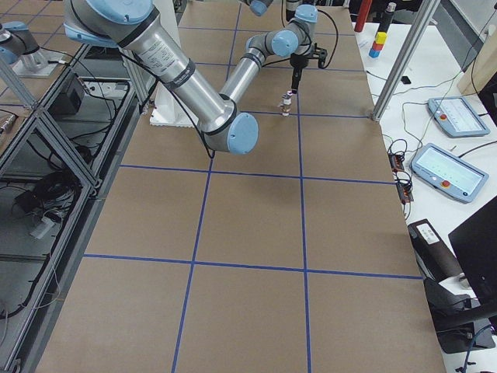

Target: Assemble PPR valve and pipe with both arms

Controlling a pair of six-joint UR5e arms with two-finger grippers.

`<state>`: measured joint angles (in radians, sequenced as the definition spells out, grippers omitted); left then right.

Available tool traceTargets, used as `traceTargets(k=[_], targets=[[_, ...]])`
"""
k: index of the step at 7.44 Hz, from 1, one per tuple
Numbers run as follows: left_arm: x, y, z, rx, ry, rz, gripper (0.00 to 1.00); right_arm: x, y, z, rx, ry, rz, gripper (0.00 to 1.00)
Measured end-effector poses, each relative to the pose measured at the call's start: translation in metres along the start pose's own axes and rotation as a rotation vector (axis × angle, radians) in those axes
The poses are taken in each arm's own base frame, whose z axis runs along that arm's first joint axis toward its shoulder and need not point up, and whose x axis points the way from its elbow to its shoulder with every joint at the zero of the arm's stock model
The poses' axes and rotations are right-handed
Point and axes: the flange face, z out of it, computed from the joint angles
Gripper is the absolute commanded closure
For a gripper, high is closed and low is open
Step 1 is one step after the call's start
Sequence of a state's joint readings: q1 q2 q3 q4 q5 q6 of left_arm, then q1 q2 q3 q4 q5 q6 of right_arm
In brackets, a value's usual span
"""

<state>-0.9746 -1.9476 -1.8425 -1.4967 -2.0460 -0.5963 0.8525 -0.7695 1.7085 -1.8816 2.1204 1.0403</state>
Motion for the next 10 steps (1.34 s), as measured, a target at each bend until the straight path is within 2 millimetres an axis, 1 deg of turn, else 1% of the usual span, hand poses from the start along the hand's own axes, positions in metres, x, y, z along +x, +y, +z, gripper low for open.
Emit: traceTargets(k=[1, 2, 3, 4, 5, 6, 7, 8, 10], targets=[[-0.036, 0.004, -0.013, 0.004, 0.004, -0.008, 0.0, 0.078, -0.016, -0.009, 0.017, 0.049, -0.081, 0.01], [-0.089, 0.01, -0.024, -0.015, 0.029, 0.03, 0.0, 0.163, -0.033, -0.013, 0.015, 0.098, -0.17, 0.0], [-0.16, 0.025, -0.032, -0.033, 0.052, 0.103, 0.0, 0.25, -0.049, -0.017, -0.009, 0.129, -0.229, 0.0], [-0.223, 0.044, -0.038, -0.037, 0.056, 0.156, 0.0, 0.336, -0.058, -0.023, -0.042, 0.134, -0.265, 0.0], [-0.275, 0.064, -0.044, -0.037, 0.049, 0.153, 0.0, 0.403, -0.057, -0.027, -0.068, 0.124, -0.288, 0.0], [-0.311, 0.086, -0.047, -0.039, 0.04, 0.122, 0.0, 0.441, -0.053, -0.03, -0.08, 0.11, -0.296, 0.0], [-0.335, 0.104, -0.05, -0.04, 0.034, 0.092, 0.0, 0.464, -0.049, -0.032, -0.076, 0.106, -0.292, 0.0], [-0.351, 0.119, -0.049, -0.047, 0.03, 0.064, 0.0, 0.496, -0.046, -0.029, -0.066, 0.106, -0.267, 0.0], [-0.367, 0.137, -0.04, -0.07, 0.028, 0.029, 0.0, 0.583, -0.046, -0.001, -0.048, 0.108, -0.182, 0.0]])
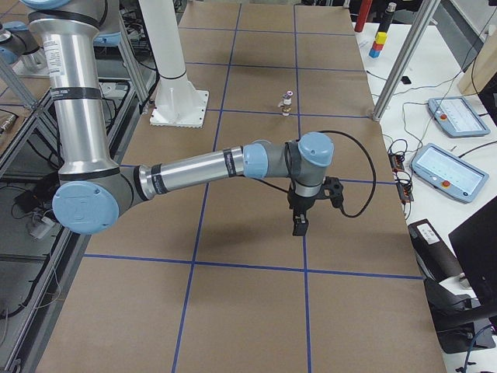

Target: Assemble PPR valve and pipe with both arms

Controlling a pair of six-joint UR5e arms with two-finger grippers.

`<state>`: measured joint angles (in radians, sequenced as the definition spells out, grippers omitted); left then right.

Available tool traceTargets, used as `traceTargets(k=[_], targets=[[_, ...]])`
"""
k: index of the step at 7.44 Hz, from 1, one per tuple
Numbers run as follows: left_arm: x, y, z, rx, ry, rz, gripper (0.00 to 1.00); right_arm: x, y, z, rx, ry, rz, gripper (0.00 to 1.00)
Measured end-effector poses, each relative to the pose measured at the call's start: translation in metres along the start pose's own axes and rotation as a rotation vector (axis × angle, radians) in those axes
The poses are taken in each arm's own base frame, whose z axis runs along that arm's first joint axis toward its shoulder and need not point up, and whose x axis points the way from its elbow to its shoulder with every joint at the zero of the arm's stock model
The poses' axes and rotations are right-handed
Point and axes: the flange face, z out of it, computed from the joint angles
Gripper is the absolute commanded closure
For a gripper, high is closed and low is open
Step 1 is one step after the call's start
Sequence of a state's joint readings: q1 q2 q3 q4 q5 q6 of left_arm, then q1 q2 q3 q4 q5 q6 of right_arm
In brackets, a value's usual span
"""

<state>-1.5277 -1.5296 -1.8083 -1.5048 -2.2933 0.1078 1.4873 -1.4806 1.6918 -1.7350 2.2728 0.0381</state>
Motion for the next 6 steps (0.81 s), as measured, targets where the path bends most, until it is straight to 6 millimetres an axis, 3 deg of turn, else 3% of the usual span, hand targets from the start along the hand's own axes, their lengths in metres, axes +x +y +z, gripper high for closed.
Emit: traceTargets(k=[1, 3, 6], targets=[[-0.01, 0.01, 0.006, -0.013, 0.0, -0.023, 0.0, 0.023, 0.005, 0.012, -0.001, 0.0, 0.026, 0.0], [-0.031, 0.024, 0.01, -0.023, -0.001, -0.072, 0.0, 0.04, 0.012, 0.018, 0.002, 0.0, 0.05, 0.0], [-0.035, 0.023, 0.01, -0.022, -0.002, -0.094, 0.0, 0.031, 0.026, 0.003, 0.031, -0.006, 0.071, 0.0]])
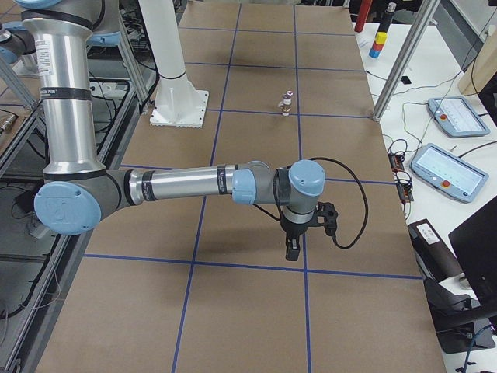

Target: Assemble PPR valve and pipe with both arms

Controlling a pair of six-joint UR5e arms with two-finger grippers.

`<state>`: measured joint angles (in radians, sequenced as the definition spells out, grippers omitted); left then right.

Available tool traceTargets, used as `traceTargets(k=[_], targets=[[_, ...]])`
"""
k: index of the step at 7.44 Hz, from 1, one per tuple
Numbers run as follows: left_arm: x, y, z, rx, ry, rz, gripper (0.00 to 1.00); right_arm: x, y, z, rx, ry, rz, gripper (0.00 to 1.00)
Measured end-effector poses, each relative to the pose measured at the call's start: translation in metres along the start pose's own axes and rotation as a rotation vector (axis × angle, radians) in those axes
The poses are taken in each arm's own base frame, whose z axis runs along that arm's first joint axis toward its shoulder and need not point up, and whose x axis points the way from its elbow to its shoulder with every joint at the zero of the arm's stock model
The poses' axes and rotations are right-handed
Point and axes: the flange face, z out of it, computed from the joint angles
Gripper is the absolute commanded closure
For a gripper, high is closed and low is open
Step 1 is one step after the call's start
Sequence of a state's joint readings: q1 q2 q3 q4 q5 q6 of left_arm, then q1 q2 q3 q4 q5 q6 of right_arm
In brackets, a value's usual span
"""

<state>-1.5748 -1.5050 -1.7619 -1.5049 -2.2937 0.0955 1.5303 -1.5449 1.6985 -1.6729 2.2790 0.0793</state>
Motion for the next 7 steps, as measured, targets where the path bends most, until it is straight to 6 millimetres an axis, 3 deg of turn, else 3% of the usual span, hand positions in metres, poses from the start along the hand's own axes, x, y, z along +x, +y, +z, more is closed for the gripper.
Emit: traceTargets(k=[7], targets=[[-0.006, 0.0, 0.007, -0.011, 0.002, -0.011, 0.0, 0.0, 0.017, 0.004, -0.012, -0.053, 0.032, 0.0]])
